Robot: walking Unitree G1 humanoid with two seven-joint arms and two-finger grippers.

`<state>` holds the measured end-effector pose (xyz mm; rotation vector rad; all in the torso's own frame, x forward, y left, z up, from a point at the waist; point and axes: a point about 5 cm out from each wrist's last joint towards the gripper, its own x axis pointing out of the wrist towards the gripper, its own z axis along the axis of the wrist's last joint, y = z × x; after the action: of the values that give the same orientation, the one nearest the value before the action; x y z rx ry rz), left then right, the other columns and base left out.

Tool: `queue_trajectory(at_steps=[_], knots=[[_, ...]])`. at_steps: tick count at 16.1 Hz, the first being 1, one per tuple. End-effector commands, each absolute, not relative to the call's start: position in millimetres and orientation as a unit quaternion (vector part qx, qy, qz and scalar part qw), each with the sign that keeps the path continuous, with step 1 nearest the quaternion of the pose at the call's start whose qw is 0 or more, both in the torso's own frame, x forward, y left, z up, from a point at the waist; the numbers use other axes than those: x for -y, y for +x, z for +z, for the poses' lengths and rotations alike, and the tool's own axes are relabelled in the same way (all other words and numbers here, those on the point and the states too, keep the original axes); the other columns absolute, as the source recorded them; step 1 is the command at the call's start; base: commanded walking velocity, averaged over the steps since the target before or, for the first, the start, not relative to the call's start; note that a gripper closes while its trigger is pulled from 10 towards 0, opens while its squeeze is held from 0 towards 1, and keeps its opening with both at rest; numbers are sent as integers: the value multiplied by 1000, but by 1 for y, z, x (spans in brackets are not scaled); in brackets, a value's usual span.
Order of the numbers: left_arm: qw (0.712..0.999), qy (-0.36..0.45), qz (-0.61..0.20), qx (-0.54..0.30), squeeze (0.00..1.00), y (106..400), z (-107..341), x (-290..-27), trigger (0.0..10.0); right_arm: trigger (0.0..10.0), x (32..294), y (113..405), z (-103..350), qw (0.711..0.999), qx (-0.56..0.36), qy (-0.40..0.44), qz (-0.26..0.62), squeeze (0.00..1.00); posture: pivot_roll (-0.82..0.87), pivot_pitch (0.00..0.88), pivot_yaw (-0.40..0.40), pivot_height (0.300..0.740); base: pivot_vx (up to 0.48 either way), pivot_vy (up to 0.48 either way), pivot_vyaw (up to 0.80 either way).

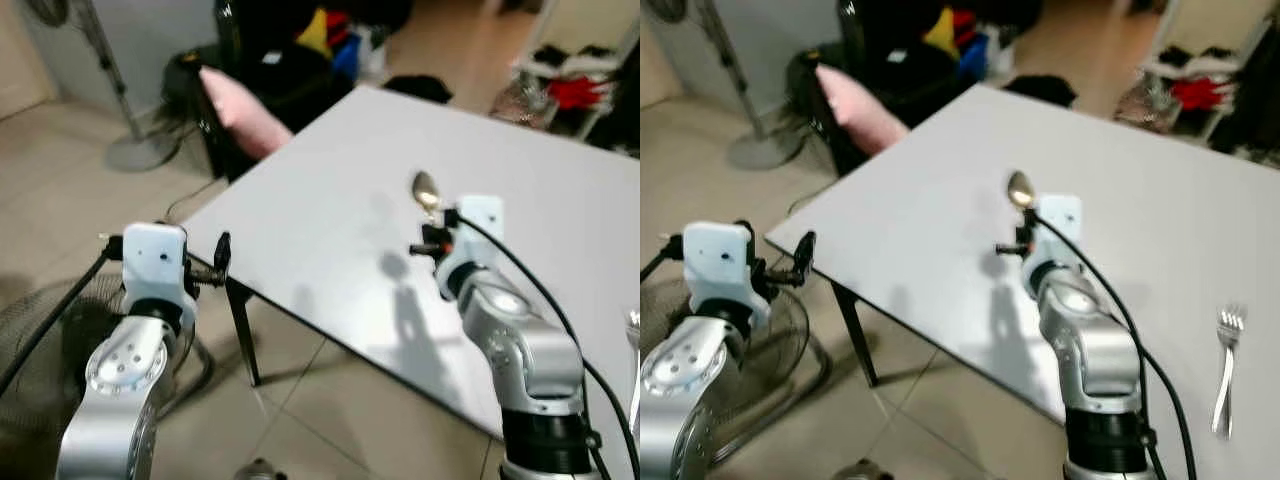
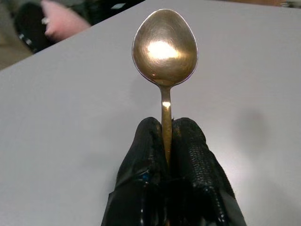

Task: Setting the table

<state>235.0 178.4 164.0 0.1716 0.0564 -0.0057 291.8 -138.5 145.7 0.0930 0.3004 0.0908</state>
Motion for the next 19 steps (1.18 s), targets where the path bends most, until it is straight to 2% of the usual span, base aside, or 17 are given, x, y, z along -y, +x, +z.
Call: queue_trajectory(at_steps=[1,7,12,13,16,19], knots=[[994,100,4,-34,0,237,164,-184,10000,10000,131,290,149,986,-145,51,58,0,-82,7,26,740,0,480,-756],[995,94,-6,-29,0,242,164,-180,10000,10000,133,290,151,987,-146,51,49,0,-89,0,27,740,0,480,-754],[993,121,-13,-13,0,247,169,-175,10000,10000,137,291,152,988,-143,49,39,0,-94,0,26,740,0,-288,-751],[995,94,-8,-14,0,247,169,-174,10000,10000,138,291,153,988,-139,48,38,0,-95,0,25,740,0,0,-475],[994,107,-8,-12,0,247,168,-174,10000,10000,140,294,155,991,-125,11,38,0,-93,0,18,740,0,0,0],[996,91,-3,-12,0,245,167,-176,10000,10000,140,297,154,989,-137,32,47,0,-93,0,12,740,199,0,0]])
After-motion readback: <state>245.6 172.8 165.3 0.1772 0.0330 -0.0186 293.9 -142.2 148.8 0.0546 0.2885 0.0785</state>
